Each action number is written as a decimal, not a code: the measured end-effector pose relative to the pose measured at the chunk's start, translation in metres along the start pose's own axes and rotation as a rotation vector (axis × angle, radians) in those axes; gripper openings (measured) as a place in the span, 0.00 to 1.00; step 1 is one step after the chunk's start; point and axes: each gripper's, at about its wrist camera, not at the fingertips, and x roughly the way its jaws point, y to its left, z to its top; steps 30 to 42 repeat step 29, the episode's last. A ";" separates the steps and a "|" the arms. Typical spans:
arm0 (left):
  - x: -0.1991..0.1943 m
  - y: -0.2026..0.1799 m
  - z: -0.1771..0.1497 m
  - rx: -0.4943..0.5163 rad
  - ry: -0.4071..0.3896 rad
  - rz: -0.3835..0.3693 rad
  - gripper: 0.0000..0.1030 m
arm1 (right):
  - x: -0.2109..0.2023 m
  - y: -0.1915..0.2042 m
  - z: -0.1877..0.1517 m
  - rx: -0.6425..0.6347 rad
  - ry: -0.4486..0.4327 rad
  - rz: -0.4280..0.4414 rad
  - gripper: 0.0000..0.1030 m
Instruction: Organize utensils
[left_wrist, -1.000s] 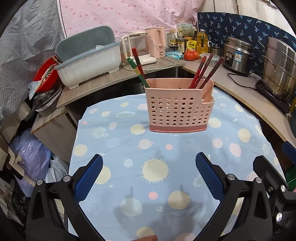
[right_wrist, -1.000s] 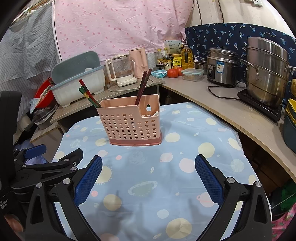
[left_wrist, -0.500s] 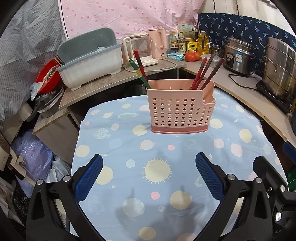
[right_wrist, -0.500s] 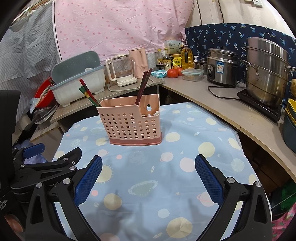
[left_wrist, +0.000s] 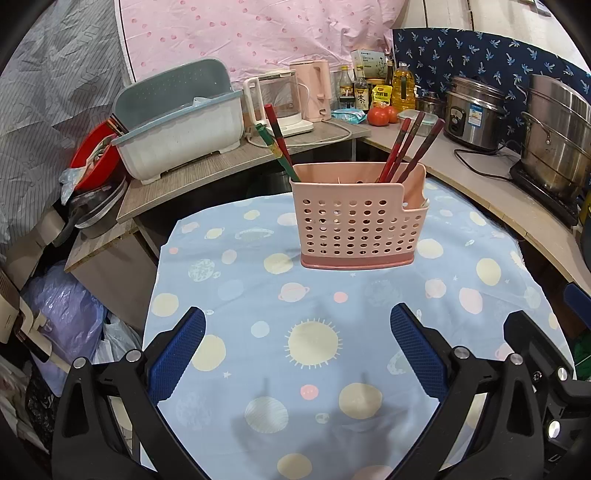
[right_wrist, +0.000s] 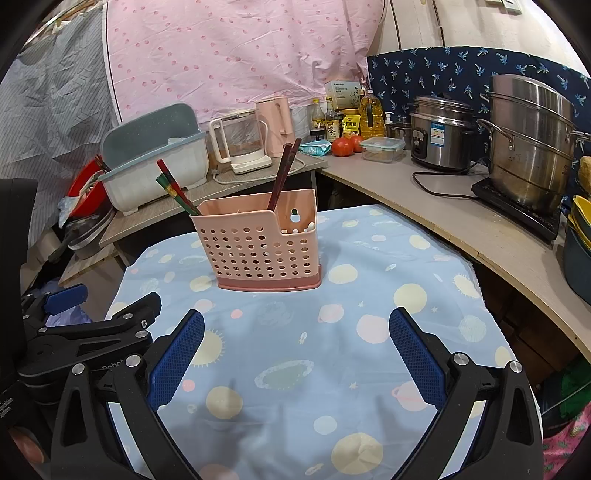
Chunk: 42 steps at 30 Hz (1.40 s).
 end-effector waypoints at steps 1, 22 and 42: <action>0.000 0.000 0.000 0.000 0.000 0.000 0.93 | 0.000 0.000 0.000 0.001 0.001 0.000 0.94; 0.000 -0.002 0.003 0.002 -0.002 -0.008 0.93 | 0.000 -0.002 0.001 0.001 0.000 -0.001 0.94; 0.002 -0.002 0.002 -0.004 0.000 -0.026 0.93 | -0.001 -0.008 0.005 0.001 -0.003 -0.010 0.94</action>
